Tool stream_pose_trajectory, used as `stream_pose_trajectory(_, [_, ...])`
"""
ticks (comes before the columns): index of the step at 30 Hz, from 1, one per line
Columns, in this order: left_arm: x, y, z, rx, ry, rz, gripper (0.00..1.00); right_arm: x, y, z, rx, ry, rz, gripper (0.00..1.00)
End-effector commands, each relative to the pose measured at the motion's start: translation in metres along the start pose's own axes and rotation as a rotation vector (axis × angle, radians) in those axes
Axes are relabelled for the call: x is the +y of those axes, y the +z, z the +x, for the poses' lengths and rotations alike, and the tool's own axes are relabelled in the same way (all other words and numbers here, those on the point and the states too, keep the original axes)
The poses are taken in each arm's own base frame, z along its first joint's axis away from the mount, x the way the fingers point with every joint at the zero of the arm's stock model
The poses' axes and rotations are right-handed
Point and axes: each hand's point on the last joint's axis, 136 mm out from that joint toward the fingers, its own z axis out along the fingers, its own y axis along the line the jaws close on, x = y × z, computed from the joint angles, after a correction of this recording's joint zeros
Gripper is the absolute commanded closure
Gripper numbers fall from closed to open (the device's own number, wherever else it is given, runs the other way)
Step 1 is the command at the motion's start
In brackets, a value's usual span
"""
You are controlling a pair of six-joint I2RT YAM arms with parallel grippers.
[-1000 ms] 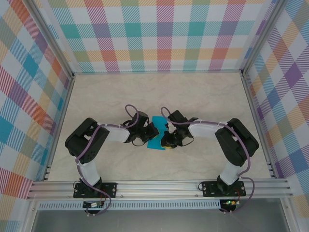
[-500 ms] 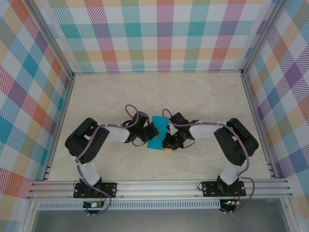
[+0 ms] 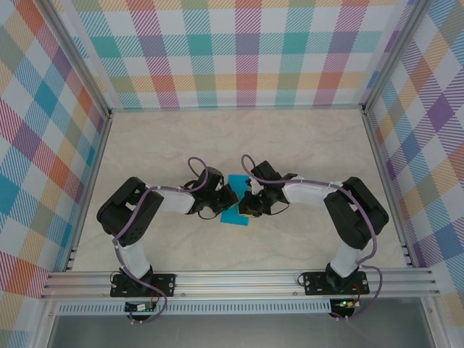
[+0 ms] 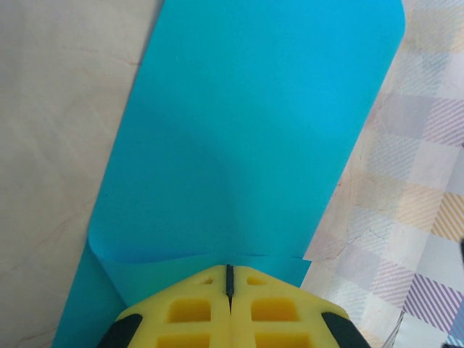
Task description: Fold a paper plane with a square sheet of paper (pick it up from the middle)
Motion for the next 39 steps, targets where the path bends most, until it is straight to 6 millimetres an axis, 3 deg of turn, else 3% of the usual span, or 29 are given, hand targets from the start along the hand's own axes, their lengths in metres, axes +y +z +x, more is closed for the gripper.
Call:
stream_pose_trajectory(1, [0.024,-0.004,0.006,0.012,-0.01,-0.084,0.99,-0.011,0.017,0.008,0.054,0.057,0.008,0.86])
stream_pose_trajectory(8, [0.024,-0.003,0.006,0.013,-0.01,-0.085,0.99,-0.049,0.025,0.027,0.095,0.104,0.124,0.86])
stream_pose_trajectory(16, [0.024,-0.003,0.006,0.013,-0.011,-0.088,0.99,-0.013,0.004,0.025,0.056,0.025,-0.012,0.84])
stream_pose_trajectory(23, [0.022,-0.002,0.005,0.015,-0.011,-0.087,0.99,-0.056,0.021,0.041,0.1,0.088,0.116,0.85])
stream_pose_trajectory(26, [0.022,-0.002,0.005,0.015,-0.011,-0.087,0.99,-0.053,0.016,0.043,0.091,0.081,0.1,0.85])
stream_pose_trajectory(31, [0.023,-0.002,0.005,0.015,-0.011,-0.087,0.99,-0.031,0.005,0.043,0.07,0.037,0.008,0.83])
stream_pose_trajectory(36, [0.022,-0.003,0.005,0.013,-0.009,-0.085,0.99,-0.059,0.015,0.052,0.092,0.078,0.091,0.84])
stream_pose_trajectory(39, [0.021,-0.003,0.005,0.016,-0.006,-0.085,0.99,-0.053,0.013,0.047,0.08,0.076,0.078,0.85])
